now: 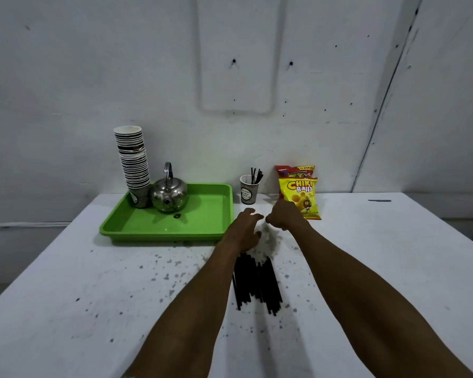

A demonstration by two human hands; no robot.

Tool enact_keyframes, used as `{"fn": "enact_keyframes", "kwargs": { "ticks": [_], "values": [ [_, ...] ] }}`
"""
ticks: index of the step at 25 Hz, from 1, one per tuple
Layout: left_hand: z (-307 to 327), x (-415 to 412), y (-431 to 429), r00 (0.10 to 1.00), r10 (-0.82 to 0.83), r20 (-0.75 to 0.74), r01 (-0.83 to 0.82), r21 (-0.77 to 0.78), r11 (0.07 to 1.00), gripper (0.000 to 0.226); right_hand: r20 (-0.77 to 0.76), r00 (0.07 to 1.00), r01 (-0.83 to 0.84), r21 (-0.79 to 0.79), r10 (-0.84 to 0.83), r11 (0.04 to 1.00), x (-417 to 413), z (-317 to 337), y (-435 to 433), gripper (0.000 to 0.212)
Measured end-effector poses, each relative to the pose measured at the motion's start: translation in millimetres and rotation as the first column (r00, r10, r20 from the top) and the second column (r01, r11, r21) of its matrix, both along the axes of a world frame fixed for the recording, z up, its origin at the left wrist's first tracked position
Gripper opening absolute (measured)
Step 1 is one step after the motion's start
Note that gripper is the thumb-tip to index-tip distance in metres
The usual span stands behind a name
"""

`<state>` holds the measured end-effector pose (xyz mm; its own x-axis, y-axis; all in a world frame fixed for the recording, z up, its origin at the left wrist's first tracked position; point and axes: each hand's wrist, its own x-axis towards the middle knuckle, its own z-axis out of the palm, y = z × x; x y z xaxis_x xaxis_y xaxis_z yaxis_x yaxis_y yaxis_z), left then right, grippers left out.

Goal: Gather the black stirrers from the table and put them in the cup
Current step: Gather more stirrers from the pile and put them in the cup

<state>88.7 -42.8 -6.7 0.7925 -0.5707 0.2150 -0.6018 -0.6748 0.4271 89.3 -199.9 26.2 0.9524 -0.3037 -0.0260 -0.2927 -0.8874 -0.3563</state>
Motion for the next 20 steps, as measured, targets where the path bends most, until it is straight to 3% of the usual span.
{"fn": "enact_keyframes", "kwargs": {
  "ticks": [4, 7, 10, 14, 20],
  "values": [
    [-5.5, -20.9, 2.0, 0.998, 0.021, -0.055, -0.02, 0.018, 1.0, 0.055, -0.033, 0.999, -0.01, 0.012, 0.01, 1.0, -22.7, -8.1, 5.1, 0.025],
    [-15.8, -34.5, 10.4, 0.994, 0.041, -0.099, -0.035, 0.063, 0.997, 0.054, -0.089, 0.995, -0.046, -0.098, 0.037, 0.994, -40.8, -21.5, 9.0, 0.039],
    [-31.3, -37.3, 22.3, 0.991, 0.075, -0.111, -0.059, 0.144, 0.988, 0.043, -0.115, 0.991, -0.083, -0.112, 0.07, 0.99, -56.4, -38.3, 13.7, 0.041],
    [-38.9, -53.8, 30.2, 0.991, 0.108, -0.083, -0.104, 0.054, 0.993, 0.029, -0.061, 0.997, -0.059, -0.069, 0.055, 0.996, -86.4, -38.6, 24.2, 0.048],
    [-39.4, -87.2, 38.1, 0.989, 0.143, -0.029, -0.144, -0.028, 0.989, 0.043, -0.017, 0.997, 0.07, 0.044, -0.07, 0.997, -130.7, -34.1, 43.3, 0.057]
  ]
}}
